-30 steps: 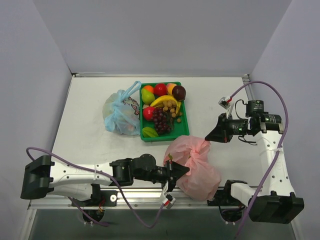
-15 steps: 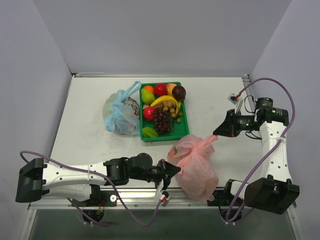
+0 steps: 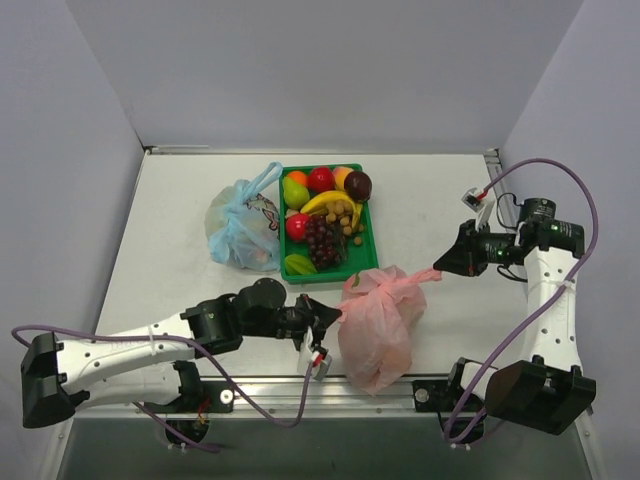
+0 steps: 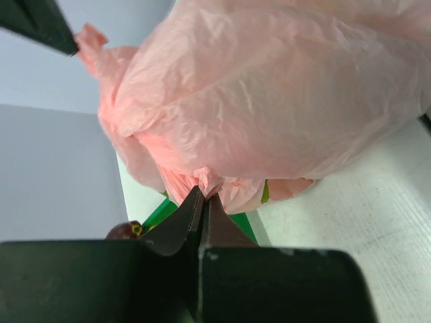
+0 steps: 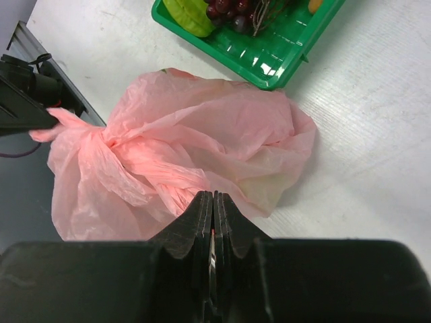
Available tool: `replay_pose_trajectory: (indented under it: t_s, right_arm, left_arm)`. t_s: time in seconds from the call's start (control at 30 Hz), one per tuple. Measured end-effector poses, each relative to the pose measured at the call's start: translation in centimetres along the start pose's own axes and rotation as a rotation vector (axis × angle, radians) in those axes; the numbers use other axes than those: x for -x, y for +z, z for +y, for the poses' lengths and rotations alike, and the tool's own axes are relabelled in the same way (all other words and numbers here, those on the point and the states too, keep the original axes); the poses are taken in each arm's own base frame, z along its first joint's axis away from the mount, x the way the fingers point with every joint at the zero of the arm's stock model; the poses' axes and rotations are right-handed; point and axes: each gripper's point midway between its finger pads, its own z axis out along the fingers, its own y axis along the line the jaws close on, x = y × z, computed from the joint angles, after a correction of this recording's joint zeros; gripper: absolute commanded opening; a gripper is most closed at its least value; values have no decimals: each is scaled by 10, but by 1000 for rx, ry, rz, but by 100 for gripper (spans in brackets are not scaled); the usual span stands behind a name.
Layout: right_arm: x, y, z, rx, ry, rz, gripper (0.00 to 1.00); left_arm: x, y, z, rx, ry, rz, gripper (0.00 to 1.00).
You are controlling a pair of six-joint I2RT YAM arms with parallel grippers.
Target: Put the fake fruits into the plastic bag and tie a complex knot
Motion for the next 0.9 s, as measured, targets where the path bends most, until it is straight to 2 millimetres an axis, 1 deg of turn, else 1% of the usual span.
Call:
replay_pose_trajectory:
  t_s: [0.13,0.2,0.23,0.3,0.4,0.47,0.57,0.63,0.73,0.77,0.8,0.83,0.87,0.9]
  right_arm:
    - [-1,-6,3,-16,-37,-11,0]
    - [-5,-7,7,-8,-50,-10,0]
    - [-8,-7,10,-2,-54,-9,0]
    - [-14,-5,15,13,-57,-6,0]
    - [-29,0,19,38,-48,18,0]
    - [-40,4,20,52,-54,36,0]
    - [-61,11,22,64,-70,80,0]
    - [-74,14,23,66,-94,110,0]
    - [-81,14,23,60,-147,135,0]
    - [-82,14,24,59,-168,141,0]
    - [-83,15,24,58,-188,150,0]
    - [-84,15,25,59,-207,163,17]
    - [-84,14,25,56,-230,181,28]
    - [-83,13,24,46,-257,199,38]
  left_arm:
    - [1,-20,29,62,-88,-4,0]
    - [1,-31,38,80,-123,-6,0]
    - [1,-36,38,81,-144,-9,0]
    - [-1,-43,33,62,-194,-17,0]
    - [-9,-46,19,15,-284,-15,0]
    - [-13,-46,8,-19,-351,-12,0]
    - [-14,-45,-6,-68,-470,-13,0]
    - [-18,-44,-12,-89,-541,-4,0]
    - [-21,-43,-17,-110,-643,8,1]
    - [-21,-44,-17,-114,-672,9,11]
    - [-20,-44,-15,-115,-695,7,19]
    - [-17,-45,-13,-116,-717,3,31]
    - [-15,-46,-11,-120,-739,1,42]
    - [-12,-48,-10,-124,-762,2,57]
